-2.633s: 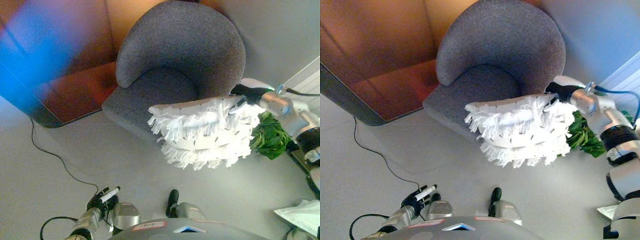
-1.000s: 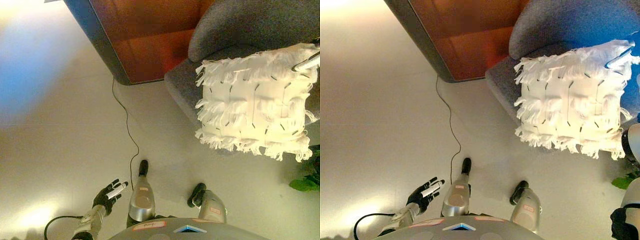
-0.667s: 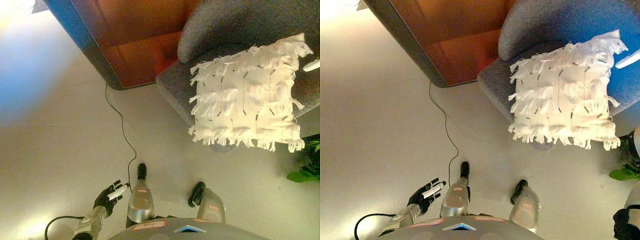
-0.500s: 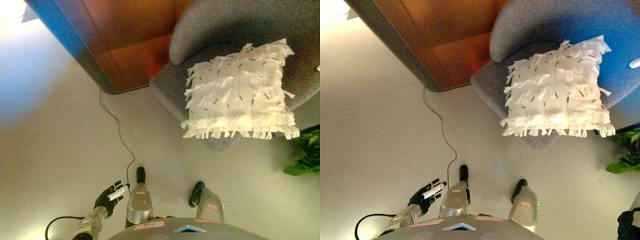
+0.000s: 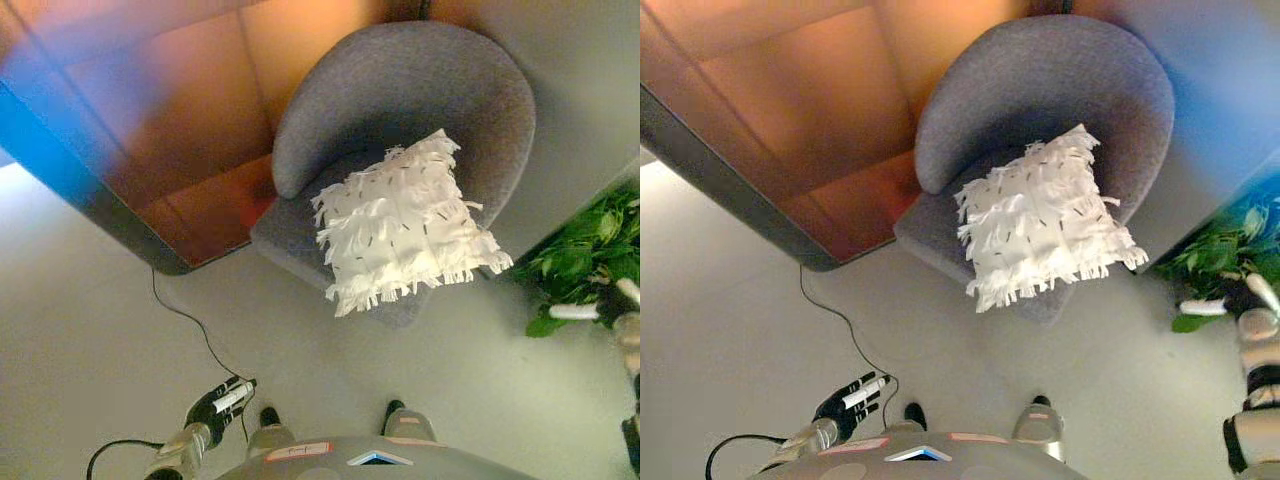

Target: Pick up the pillow and put it on the sofa.

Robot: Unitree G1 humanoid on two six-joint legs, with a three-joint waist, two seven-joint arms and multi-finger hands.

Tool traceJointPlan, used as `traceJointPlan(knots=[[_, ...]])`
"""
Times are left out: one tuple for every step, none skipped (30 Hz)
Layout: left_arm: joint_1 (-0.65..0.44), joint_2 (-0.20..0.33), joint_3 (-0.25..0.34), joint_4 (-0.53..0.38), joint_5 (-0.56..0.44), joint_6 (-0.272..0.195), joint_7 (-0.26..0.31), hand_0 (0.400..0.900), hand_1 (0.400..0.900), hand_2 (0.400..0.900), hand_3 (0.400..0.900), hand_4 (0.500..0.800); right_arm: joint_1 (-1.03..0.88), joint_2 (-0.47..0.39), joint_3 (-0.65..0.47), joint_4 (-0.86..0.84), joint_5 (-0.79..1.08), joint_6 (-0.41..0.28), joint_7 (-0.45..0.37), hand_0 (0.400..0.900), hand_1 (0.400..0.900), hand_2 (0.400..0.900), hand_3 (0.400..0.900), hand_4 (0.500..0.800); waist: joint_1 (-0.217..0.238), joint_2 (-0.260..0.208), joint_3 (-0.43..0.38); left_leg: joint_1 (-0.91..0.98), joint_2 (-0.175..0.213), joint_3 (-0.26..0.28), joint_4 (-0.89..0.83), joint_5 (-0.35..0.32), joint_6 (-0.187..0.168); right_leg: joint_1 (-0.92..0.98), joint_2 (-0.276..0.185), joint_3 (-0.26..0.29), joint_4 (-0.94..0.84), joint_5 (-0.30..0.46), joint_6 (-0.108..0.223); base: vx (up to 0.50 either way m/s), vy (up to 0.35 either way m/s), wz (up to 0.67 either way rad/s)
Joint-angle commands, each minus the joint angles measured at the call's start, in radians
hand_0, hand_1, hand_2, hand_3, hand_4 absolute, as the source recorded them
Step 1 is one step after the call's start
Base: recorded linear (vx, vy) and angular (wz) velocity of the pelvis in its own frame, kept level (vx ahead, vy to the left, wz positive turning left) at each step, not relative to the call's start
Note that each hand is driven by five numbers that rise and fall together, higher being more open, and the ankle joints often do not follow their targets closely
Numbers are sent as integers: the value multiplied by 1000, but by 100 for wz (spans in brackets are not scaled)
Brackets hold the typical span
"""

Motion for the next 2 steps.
traceJointPlan(knots=[[-60, 55, 12, 46, 47, -15, 7, 900, 900, 900, 900, 800, -32, 95, -65, 16, 89, -133, -73, 900, 900, 900, 900, 800, 21, -94, -11, 131, 59, 0, 59, -51, -50, 55, -66, -26, -234, 188, 77, -85, 29, -4], [-65, 49, 11, 58, 58, -14, 12, 900, 900, 900, 900, 800, -11, 123, -71, 29, 88, -146, -66, 900, 900, 900, 900, 800, 17, -97, -14, 137, 55, 5, 54, -60, -48, 57, -66, -25, -237, 190, 79, -53, 19, -2]])
